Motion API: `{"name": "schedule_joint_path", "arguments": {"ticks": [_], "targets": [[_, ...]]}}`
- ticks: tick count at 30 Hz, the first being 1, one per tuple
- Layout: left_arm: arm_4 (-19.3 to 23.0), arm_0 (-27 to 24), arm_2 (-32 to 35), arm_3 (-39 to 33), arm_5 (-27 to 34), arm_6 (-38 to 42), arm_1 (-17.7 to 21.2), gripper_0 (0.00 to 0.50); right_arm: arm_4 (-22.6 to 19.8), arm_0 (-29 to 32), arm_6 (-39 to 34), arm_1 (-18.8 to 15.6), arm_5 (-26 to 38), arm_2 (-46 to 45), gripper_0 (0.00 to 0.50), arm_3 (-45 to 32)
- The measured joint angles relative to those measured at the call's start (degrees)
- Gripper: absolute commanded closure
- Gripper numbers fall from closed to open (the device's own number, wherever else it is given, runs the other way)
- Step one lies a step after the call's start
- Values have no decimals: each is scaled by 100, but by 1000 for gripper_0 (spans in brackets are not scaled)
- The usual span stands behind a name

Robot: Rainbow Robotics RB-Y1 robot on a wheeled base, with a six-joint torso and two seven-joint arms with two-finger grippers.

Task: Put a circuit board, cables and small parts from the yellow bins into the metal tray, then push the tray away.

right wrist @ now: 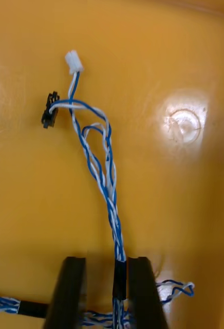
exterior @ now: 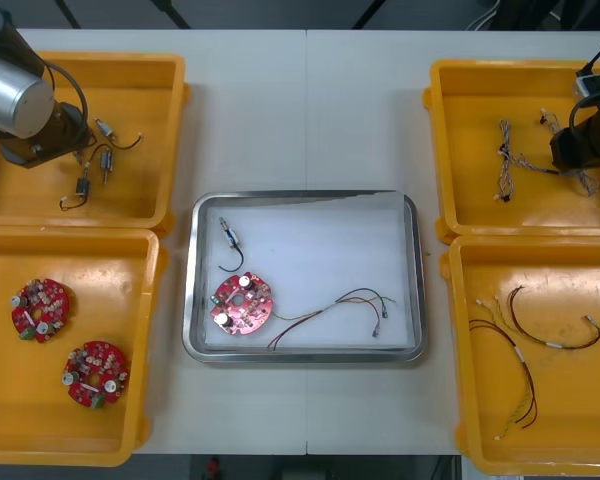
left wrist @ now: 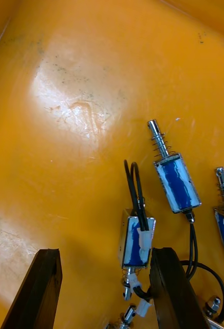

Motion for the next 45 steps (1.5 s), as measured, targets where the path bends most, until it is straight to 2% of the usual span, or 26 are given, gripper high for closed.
{"name": "schedule_joint_path", "arguments": {"ticks": [2,12,17,24,33,38,39,40,41,42,43,45], "targets": [[0,0,0,0,-34,0,-13,0,-26,0,0,0,33,0,499,2],[0,-1,-41,2,-185,0,-27,0,-78,-1,68,-6,190,0,500,-46],[0,-8,-189,19,-361,0,-31,0,-42,0,484,-167,862,0,500,-704],[-22,-12,-255,58,-374,0,-44,0,222,-1,540,-509,1923,-106,500,-1909],[-67,-19,-369,426,-787,0,-156,0,248,-1,584,-543,3195,-812,500,-2805],[-78,-50,-369,510,-856,0,-188,0,116,-1,722,-546,3802,-1033,500,-3337],[-78,-51,-369,511,-856,0,-190,48,87,-1,722,-546,3926,-1061,500,-3453],[-78,-52,-369,511,-856,0,-190,210,55,-1,722,-546,4044,-1084,500,-3583],[-79,-52,-369,512,-856,0,-190,300,20,-1,722,-546,4192,-1102,500,-3729],[-79,-52,-369,512,-856,0,-191,454,-30,-1,722,-546,4324,-1117,500,-3875],[-79,-52,-369,512,-857,0,-193,498,-95,-1,722,-546,4420,-1127,500,-4018],[-79,-52,-369,513,-857,0,-196,500,-279,-1,722,-547,4548,-1144,500,-4249]]}}
